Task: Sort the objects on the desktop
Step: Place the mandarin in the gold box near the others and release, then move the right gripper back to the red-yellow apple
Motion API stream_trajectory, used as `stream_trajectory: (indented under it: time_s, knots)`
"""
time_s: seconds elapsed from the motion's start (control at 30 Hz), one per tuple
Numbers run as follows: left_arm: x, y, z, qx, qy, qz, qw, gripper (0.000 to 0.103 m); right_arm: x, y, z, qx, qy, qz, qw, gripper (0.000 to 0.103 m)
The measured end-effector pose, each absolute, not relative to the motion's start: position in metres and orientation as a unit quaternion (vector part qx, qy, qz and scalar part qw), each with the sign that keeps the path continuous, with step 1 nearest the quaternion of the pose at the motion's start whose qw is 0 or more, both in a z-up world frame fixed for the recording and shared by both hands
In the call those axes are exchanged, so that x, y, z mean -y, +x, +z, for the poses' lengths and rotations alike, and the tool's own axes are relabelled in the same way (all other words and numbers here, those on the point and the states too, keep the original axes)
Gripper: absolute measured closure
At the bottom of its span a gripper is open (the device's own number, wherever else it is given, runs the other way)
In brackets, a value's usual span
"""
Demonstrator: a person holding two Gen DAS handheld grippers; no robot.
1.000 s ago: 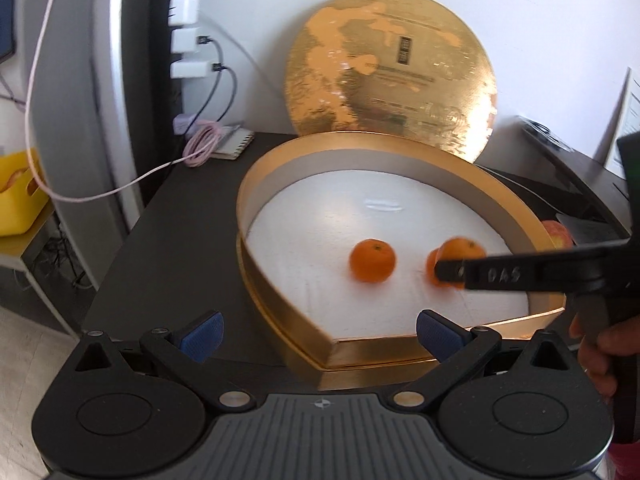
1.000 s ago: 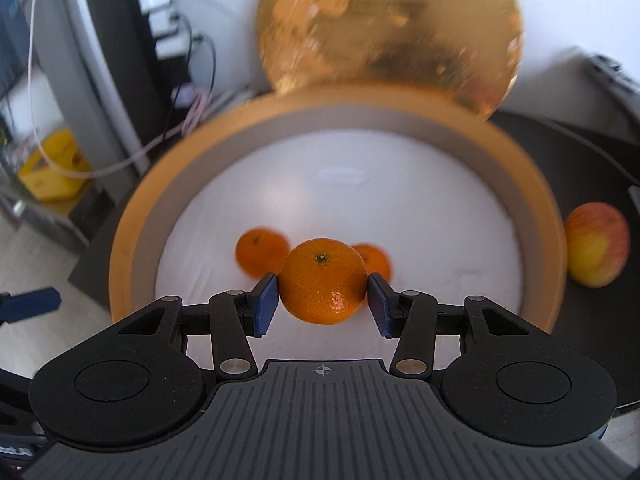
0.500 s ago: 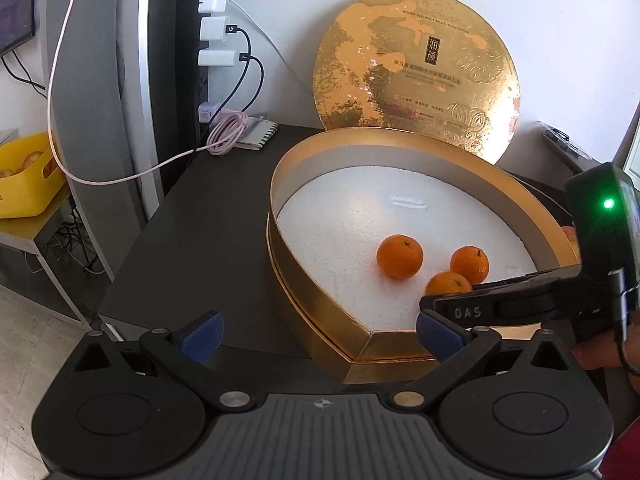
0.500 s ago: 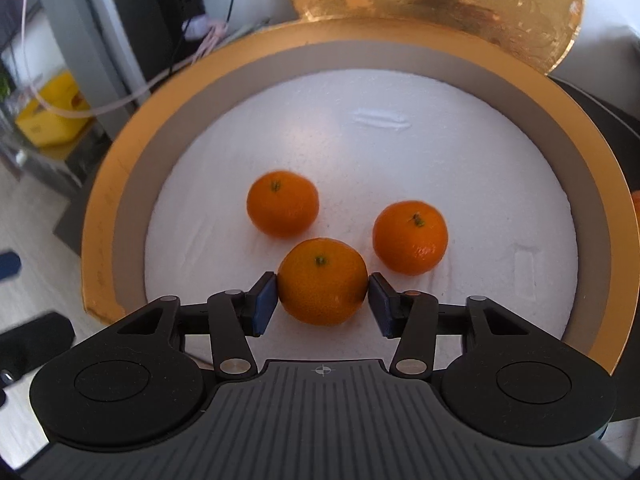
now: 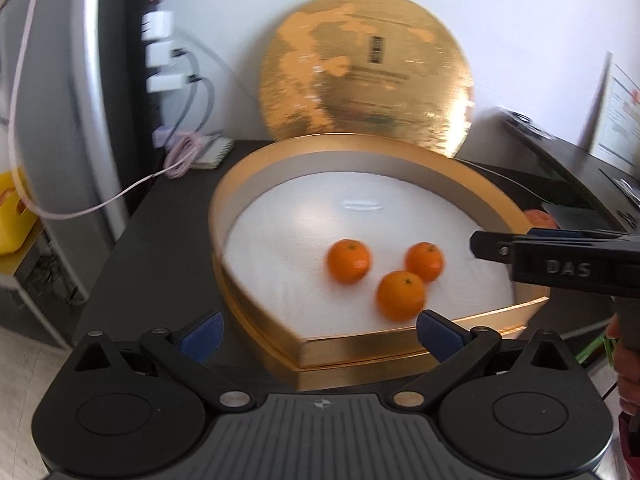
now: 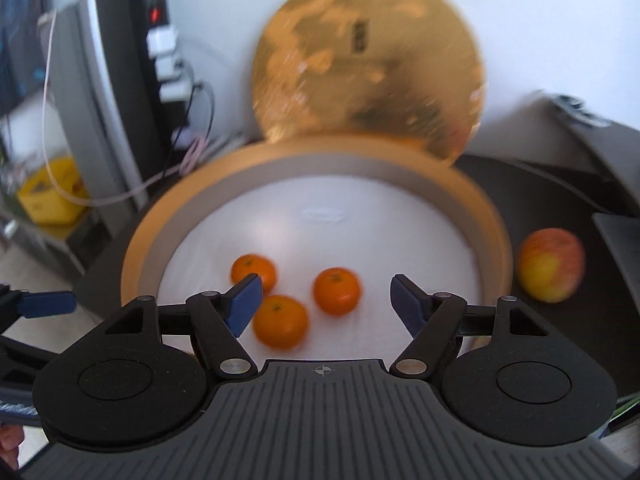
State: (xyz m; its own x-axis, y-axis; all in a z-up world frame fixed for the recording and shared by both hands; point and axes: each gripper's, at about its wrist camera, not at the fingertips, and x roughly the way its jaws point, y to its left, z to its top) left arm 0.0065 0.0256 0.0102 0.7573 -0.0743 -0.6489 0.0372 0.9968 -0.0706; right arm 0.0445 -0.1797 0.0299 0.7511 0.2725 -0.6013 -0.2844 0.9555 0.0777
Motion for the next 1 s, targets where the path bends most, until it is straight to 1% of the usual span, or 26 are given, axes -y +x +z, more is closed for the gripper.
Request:
stream_trajectory:
  time_s: [0.3, 0.4, 0.6, 0.83, 0.93, 1.0]
  knots:
    - [0.029, 0.019, 0.020, -0.337, 0.013, -0.080, 0.938, 0.001, 0.263, 0.025, 0.028, -0.302, 0.064, 0.055, 0.949, 0.027]
    - [0.047, 0.026, 0.017, -0.339, 0.031, -0.095, 0.935, 0.000, 0.280, 0.025, 0.020, -0.306, 0.067, 0.020, 0.949, 0.027]
    - [0.071, 0.031, 0.007, -0.355, 0.055, -0.107, 0.927, 0.001, 0.293, 0.023, 0.003, -0.323, 0.065, -0.002, 0.944, 0.027]
    - [0.077, 0.033, 0.007, -0.354, 0.062, -0.110, 0.926, 0.000, 0.294, 0.027, -0.006, -0.330, 0.060, -0.004, 0.942, 0.027]
    - [0.079, 0.035, 0.007, -0.352, 0.063, -0.113, 0.927, 0.001, 0.293, 0.031, -0.009, -0.331, 0.060, -0.005, 0.942, 0.024]
    - [0.080, 0.036, 0.007, -0.348, 0.065, -0.116, 0.928, 0.001, 0.294, 0.034, -0.011, -0.330, 0.060, -0.008, 0.942, 0.024]
